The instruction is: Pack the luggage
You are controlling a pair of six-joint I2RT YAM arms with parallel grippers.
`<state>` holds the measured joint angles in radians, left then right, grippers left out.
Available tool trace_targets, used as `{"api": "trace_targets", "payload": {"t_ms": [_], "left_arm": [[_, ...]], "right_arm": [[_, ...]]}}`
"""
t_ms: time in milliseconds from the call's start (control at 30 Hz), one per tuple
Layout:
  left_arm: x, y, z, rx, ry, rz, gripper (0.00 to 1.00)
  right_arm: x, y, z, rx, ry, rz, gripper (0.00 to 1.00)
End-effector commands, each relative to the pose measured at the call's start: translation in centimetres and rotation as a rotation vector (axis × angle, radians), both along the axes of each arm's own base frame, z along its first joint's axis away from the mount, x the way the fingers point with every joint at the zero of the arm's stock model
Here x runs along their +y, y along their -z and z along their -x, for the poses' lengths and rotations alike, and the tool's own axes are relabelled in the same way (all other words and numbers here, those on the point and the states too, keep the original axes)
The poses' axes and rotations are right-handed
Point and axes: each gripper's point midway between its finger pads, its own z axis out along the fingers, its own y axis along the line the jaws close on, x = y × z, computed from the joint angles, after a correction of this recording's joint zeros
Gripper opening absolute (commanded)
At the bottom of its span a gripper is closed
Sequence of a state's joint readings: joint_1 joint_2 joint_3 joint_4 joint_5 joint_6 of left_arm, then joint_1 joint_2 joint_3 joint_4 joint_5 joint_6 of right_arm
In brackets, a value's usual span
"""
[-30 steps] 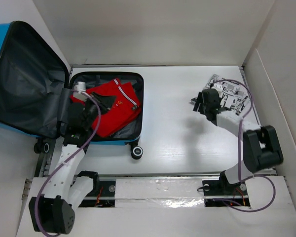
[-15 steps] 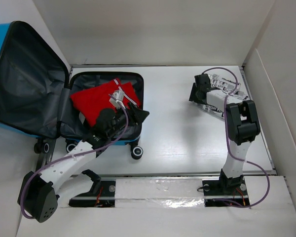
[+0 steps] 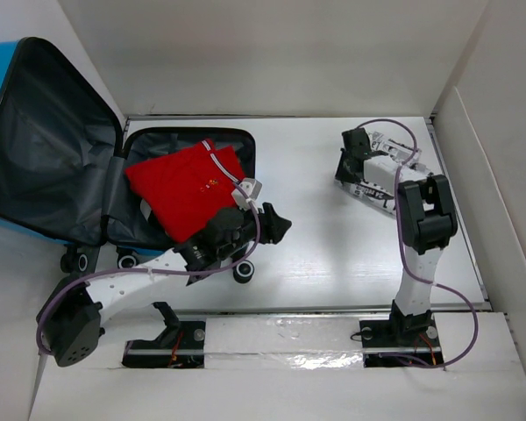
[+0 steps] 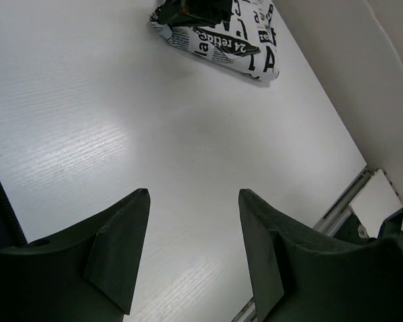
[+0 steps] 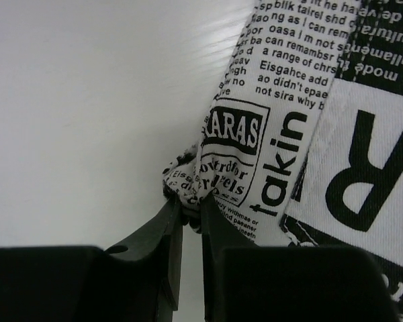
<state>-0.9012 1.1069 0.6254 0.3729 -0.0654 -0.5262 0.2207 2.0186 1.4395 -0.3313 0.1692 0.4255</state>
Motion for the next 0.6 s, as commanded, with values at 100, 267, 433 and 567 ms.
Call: {"api": "trace_targets", "payload": {"t_ms": [100, 267, 433, 567], "left_arm": [[0.7, -1.3, -1.7, -0.047, -0.09, 0.012, 0.59], [0.7, -0.1, -2.5, -0.018, -0.134, -0.01, 0.66], [-0.5, 0.2, -3.9, -0.012, -0.186, -0.001, 0.69], [-3.7, 0.8, -5.6, 0.007, -0.193, -0.054, 0.6]], "right_arm": [[13.8, -5.7, -3.0, -0.14, -0.213, -0.364, 0.22], [15.9, -10.2, -4.3, -0.288, -0.234, -0.515, 0.64], [13.6, -16.5, -2.6, -0.443, -0.283, -0.644, 0.81], [8.3, -19.4, -0.2, -0.54, -0.262, -0.569, 0.69]]}}
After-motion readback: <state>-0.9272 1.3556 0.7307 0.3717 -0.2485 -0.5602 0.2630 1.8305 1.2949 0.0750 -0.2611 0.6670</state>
